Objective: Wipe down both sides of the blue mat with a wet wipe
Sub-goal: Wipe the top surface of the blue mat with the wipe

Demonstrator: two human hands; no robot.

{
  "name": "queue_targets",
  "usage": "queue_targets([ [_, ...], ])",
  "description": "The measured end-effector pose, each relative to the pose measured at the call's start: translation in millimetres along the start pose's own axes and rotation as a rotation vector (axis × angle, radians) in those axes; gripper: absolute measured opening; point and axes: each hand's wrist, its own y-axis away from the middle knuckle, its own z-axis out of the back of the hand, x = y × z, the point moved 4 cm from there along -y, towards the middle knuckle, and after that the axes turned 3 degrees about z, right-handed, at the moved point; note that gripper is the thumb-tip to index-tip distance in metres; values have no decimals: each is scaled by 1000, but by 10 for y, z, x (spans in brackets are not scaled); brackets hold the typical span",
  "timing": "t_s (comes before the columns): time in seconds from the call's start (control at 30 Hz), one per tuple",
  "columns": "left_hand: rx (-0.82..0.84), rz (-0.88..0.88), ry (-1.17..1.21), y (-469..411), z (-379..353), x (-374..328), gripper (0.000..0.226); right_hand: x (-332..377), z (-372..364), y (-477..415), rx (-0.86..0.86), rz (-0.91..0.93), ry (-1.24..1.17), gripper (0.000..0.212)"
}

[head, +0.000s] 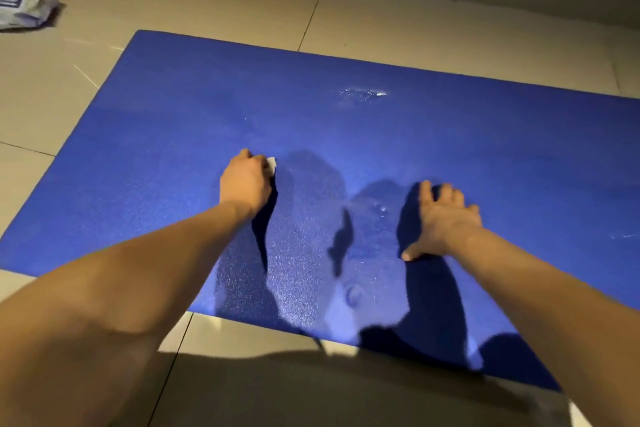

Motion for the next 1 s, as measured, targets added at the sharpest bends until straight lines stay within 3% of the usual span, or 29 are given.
queue_targets([
  [0.1,10,97,139,28,-69,-174,15,-362,-215,-92,139,-62,81,166],
  [0.33,110,41,325,135,-496,-1050,13,-353,-375,-211,132,-15,117,171],
  [0.57,286,-230,172,633,-899,-2031,20,-325,-410,-300,154,-16,133,175],
  [0.7,232,-331,140,527,-775,-1787,19,-295,-408,-301,171,-42,134,175],
  [0.87,-13,-80,66,323,-351,-788,14,-268,-415,-326,170,-58,115,175],
  [1.0,-22,134,121,284,-288,-532,17,-307,-416,-307,145,-32,86,175],
])
